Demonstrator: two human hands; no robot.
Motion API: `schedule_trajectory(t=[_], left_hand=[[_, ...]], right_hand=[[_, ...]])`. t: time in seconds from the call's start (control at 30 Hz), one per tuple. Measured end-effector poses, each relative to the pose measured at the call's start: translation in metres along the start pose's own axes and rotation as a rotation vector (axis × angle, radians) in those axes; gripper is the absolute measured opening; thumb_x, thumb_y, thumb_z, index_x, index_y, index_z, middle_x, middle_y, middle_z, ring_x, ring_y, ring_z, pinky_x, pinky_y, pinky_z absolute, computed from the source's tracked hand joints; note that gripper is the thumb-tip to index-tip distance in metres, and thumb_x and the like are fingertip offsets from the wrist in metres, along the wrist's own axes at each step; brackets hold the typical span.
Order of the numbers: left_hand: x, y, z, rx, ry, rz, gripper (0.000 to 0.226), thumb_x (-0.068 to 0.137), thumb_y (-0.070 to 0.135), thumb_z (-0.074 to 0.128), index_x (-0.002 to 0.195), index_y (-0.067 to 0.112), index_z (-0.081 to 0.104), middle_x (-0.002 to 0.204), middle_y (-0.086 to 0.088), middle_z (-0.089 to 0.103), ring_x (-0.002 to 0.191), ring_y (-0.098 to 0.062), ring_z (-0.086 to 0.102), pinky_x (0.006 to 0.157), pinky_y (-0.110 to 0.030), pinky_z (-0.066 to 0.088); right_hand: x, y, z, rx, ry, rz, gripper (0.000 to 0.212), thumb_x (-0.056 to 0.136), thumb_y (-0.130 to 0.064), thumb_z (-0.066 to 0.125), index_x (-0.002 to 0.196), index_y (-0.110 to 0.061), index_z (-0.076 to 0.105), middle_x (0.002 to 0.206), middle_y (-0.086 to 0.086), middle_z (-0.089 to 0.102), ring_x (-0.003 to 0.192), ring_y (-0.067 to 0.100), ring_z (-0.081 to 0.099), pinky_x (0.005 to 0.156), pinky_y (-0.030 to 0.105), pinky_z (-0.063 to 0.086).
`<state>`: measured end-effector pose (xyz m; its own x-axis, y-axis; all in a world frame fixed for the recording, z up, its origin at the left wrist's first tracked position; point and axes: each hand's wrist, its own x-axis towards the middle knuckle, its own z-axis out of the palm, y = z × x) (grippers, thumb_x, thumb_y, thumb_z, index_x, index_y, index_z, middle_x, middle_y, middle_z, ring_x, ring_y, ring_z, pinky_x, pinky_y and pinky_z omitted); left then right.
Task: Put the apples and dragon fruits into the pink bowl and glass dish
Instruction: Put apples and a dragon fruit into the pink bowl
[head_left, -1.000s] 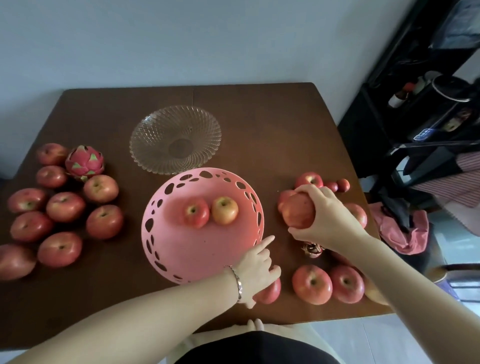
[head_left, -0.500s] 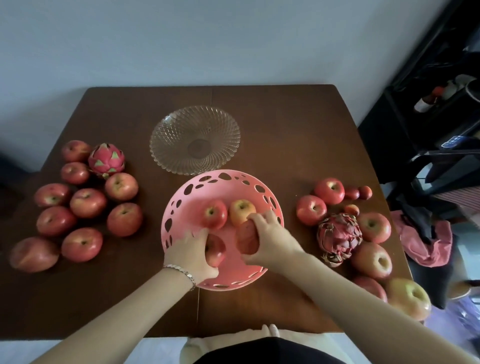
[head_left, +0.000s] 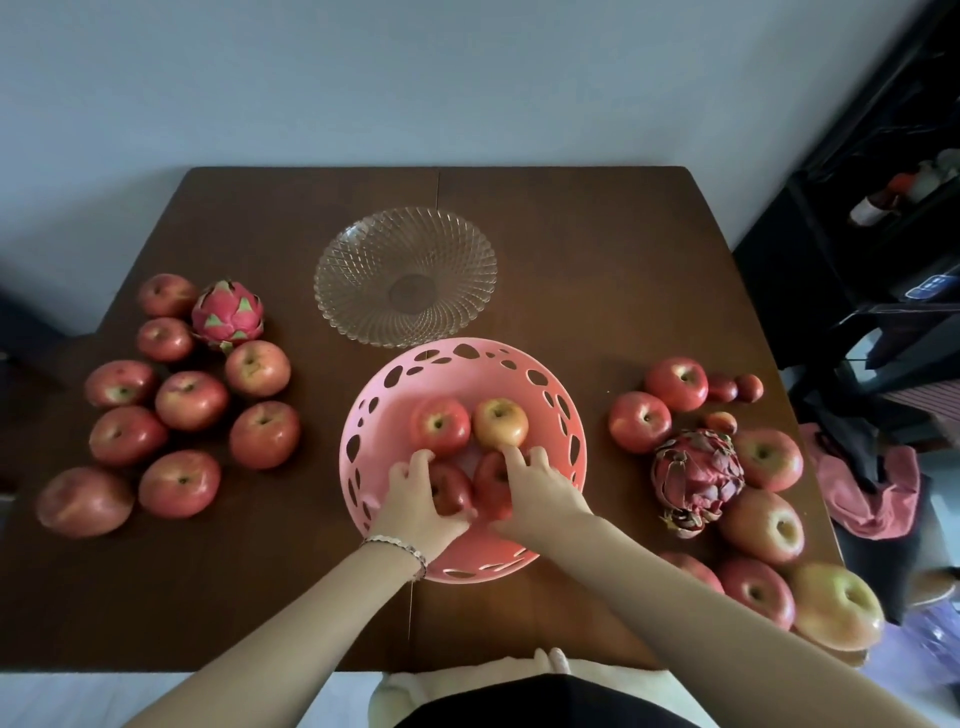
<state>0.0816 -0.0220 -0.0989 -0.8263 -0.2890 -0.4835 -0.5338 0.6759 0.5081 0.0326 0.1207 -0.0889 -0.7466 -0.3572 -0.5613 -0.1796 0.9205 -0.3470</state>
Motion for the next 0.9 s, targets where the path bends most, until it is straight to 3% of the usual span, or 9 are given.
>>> schedule_trajectory(t=[0.2,0.3,0.37,0.47,0.57,0.63,0.73,0.83,0.9], left_hand=[[0.004,0.004,-0.003,-0.051,0.097,-0.047,0.061,0.068,0.033,0.077,0.117,0.014,0.045,0.110,-0.006,0.060,0.090,-0.019,0.056,0.076,-0.030,0.048],[0.003,0.006,-0.001,0.021,0.099,-0.041,0.063,0.070,0.037,0.075,0.120,0.015,0.043,0.112,-0.007,0.058,0.102,-0.024,0.059,0.083,-0.035,0.050],[0.003,0.006,0.000,0.092,0.062,-0.037,0.061,0.073,0.041,0.071,0.120,0.016,0.041,0.114,-0.008,0.056,0.103,-0.026,0.059,0.085,-0.038,0.051],[0.000,0.009,-0.003,0.230,0.022,-0.045,0.062,0.076,0.048,0.066,0.122,0.017,0.037,0.115,-0.009,0.052,0.104,-0.028,0.057,0.084,-0.040,0.052],[-0.007,0.019,-0.006,0.407,0.146,0.031,0.064,0.079,0.051,0.059,0.129,0.019,0.036,0.123,-0.009,0.046,0.115,-0.030,0.045,0.093,-0.037,0.043],[-0.013,0.028,-0.011,0.364,0.230,0.134,0.057,0.082,0.042,0.058,0.131,0.021,0.039,0.129,-0.009,0.042,0.119,-0.030,0.038,0.100,-0.036,0.036],[-0.019,0.042,-0.018,0.151,0.261,0.327,0.047,0.081,0.028,0.062,0.124,0.019,0.048,0.126,-0.008,0.046,0.118,-0.028,0.041,0.102,-0.036,0.038],[-0.026,0.062,-0.024,-0.088,0.217,0.446,0.040,0.080,0.021,0.066,0.117,0.021,0.051,0.113,0.000,0.049,0.105,-0.018,0.053,0.091,-0.030,0.049],[-0.031,0.078,-0.028,-0.320,0.056,0.359,0.039,0.081,0.025,0.067,0.114,0.033,0.047,0.113,0.005,0.051,0.096,-0.011,0.060,0.082,-0.026,0.055]], right_hand=[[-0.010,0.009,-0.008,0.049,0.055,-0.069,0.061,0.081,-0.022,0.058,0.137,-0.018,0.033,0.129,0.008,0.047,0.119,0.030,0.049,0.091,0.038,0.045],[-0.009,0.029,-0.030,0.204,0.454,-0.129,0.052,0.074,-0.004,0.057,0.126,-0.010,0.053,0.125,0.013,0.055,0.118,0.032,0.048,0.098,0.035,0.039],[-0.002,0.051,-0.050,0.245,0.666,-0.036,0.054,0.070,0.003,0.056,0.124,-0.005,0.055,0.126,0.017,0.052,0.121,0.035,0.044,0.101,0.037,0.035],[0.016,0.087,-0.073,0.085,0.389,0.257,0.074,0.073,-0.015,0.065,0.140,-0.018,0.033,0.141,0.018,0.032,0.134,0.036,0.024,0.108,0.042,0.029],[0.030,0.108,-0.071,-0.224,0.173,0.307,0.089,0.071,-0.032,0.073,0.144,-0.025,0.022,0.145,0.013,0.028,0.136,0.039,0.019,0.108,0.045,0.028],[0.035,0.112,-0.066,-0.360,0.197,0.254,0.087,0.072,-0.033,0.073,0.143,-0.024,0.025,0.144,0.008,0.034,0.136,0.039,0.020,0.109,0.043,0.028],[0.033,0.111,-0.067,-0.336,0.263,0.207,0.085,0.069,-0.034,0.076,0.140,-0.022,0.032,0.140,0.007,0.040,0.133,0.036,0.026,0.108,0.043,0.027],[0.017,0.102,-0.076,-0.055,0.364,0.120,0.085,0.066,-0.032,0.077,0.138,-0.021,0.035,0.137,0.009,0.037,0.126,0.036,0.036,0.102,0.045,0.034],[-0.005,0.090,-0.088,0.146,0.445,-0.006,0.082,0.065,-0.032,0.079,0.135,-0.021,0.037,0.131,0.005,0.035,0.115,0.027,0.046,0.089,0.035,0.045]])
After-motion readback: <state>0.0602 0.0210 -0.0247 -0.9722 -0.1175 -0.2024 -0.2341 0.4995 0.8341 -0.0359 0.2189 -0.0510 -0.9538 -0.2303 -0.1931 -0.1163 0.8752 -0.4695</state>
